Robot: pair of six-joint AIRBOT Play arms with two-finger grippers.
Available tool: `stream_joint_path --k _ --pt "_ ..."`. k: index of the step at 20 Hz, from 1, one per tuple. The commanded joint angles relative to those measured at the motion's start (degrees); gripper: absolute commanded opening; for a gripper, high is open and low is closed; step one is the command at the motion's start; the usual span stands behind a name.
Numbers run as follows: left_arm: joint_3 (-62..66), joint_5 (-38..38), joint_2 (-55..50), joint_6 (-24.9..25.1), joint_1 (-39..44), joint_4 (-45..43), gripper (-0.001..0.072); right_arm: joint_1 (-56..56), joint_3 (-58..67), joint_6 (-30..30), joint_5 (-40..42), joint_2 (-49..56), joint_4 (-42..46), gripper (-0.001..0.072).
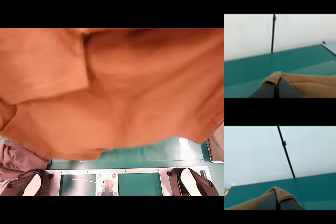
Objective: Fold the shirts.
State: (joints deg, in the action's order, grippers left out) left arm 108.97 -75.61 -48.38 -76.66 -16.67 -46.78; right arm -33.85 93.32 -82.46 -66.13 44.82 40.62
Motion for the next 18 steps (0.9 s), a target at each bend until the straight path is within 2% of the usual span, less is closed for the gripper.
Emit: stream_joint_path --k 1,3,5,8,10,13,18 --pt "-7.3 -3.1 -7.9 -1.0 0.0 5.9 0.0028 2.9 -12.8 4.4 1.3 4.3 -3.6 0.0015" --pt "-16.6 -0.3 -13.9 2.3 0.0 9.7 0.0028 7.3 -20.7 8.0 5.5 9.0 -3.6 0.0015" --pt "-25.3 5.2 -19.9 5.8 1.6 9.8 0.0028 11.2 -26.1 10.8 11.7 15.9 -3.6 0.0015" --pt "-32.8 14.0 -31.1 8.7 5.2 9.7 0.0028 15.6 -26.6 11.7 18.5 29.7 -4.3 0.0015" --pt "-33.0 18.1 -37.9 9.7 6.7 10.3 0.0028 17.1 -23.9 14.3 21.0 39.3 -7.0 0.0015" --pt "-33.0 25.2 -43.9 9.7 7.1 14.1 0.0028 17.2 -16.0 14.3 21.0 51.7 -9.2 0.0015" --pt "-31.9 34.2 -45.0 11.8 7.1 14.3 0.0028 17.2 -3.7 13.9 20.2 61.7 -9.2 0.0015"
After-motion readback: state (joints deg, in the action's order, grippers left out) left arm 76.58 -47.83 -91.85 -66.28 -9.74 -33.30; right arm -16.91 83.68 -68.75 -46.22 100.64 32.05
